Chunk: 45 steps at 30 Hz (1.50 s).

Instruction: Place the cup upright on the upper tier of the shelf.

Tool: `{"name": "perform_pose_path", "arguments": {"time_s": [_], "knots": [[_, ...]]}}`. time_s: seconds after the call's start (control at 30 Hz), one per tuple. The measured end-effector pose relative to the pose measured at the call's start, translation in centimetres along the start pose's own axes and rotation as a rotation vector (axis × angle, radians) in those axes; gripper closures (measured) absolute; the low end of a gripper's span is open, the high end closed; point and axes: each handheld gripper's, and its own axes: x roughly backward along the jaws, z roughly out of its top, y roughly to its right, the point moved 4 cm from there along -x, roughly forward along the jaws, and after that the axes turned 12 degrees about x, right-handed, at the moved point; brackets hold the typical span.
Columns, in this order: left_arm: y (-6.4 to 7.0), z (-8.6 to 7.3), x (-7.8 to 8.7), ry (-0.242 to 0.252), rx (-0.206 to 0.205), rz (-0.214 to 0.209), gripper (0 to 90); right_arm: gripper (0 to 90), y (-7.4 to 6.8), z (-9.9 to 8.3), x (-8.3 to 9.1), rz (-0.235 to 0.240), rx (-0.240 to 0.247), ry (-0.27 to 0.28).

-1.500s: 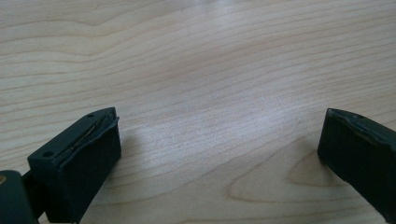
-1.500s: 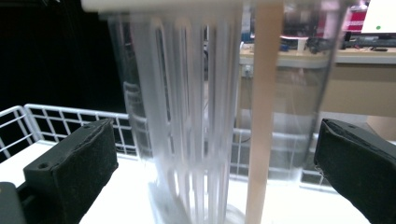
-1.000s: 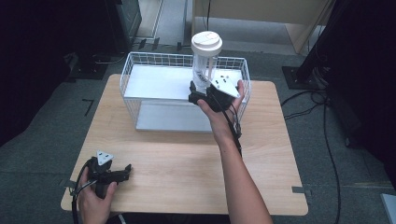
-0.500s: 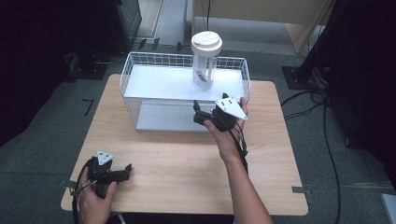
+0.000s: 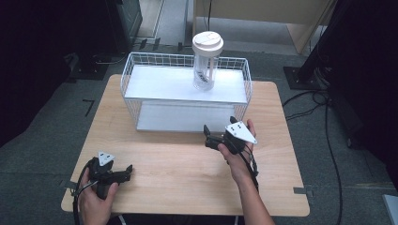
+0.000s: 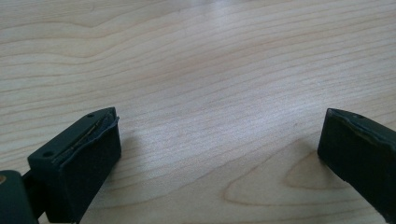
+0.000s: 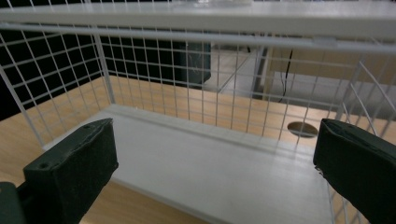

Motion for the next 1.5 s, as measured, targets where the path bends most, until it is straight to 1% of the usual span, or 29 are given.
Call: {"name": "perform_pose_path", "arguments": {"time_s": [0.27, 0.3, 0.37, 0.57, 0.73, 0.87, 0.97, 1.0, 1.07, 1.23, 1.4, 1.5], "knots": [[0.0, 0.0, 0.0, 0.000, 0.000, 0.000, 0.0, 0.0, 0.8, -3.3, 1.6, -0.014, -0.002, -0.058], [0.0, 0.0, 0.0, 0.000, 0.000, 0.000, 0.0, 0.0, 0.8, -3.3, 1.6, -0.014, -0.002, -0.058], [0.0, 0.0, 0.0, 0.000, 0.000, 0.000, 0.0, 0.0, 1.3, -4.4, 2.2, -0.021, -0.004, -0.078], [0.0, 0.0, 0.0, 0.000, 0.000, 0.000, 0.0, 0.0, 2.3, -6.2, 3.4, -0.041, -0.005, -0.109], [0.0, 0.0, 0.0, 0.000, 0.000, 0.000, 0.0, 0.0, 3.1, -8.0, 4.5, -0.054, 0.005, -0.152], [0.0, 0.0, 0.0, 0.000, 0.000, 0.000, 0.0, 0.0, 3.9, -9.4, 5.6, -0.077, -0.012, -0.179], [0.0, 0.0, 0.0, 0.000, 0.000, 0.000, 0.0, 0.0, 4.4, -10.4, 6.5, -0.090, -0.013, -0.198], [0.0, 0.0, 0.0, 0.000, 0.000, 0.000, 0.0, 0.0, 4.4, -10.4, 6.5, -0.090, -0.013, -0.198], [0.0, 0.0, 0.0, 0.000, 0.000, 0.001, 0.0, 0.0, 5.1, -11.1, 7.4, -0.100, -0.019, -0.215], [0.0, 0.0, 0.0, 0.000, 0.001, 0.001, 0.0, 0.0, 6.3, -11.7, 8.8, -0.118, -0.037, -0.227], [0.0, 0.0, 0.0, 0.000, 0.001, 0.001, 0.0, 0.0, 7.9, -12.4, 10.5, -0.143, -0.048, -0.249], [0.0, 0.0, 0.0, 0.000, 0.001, 0.001, 0.0, 0.0, 9.0, -12.9, 11.7, -0.172, -0.042, -0.268]]}}
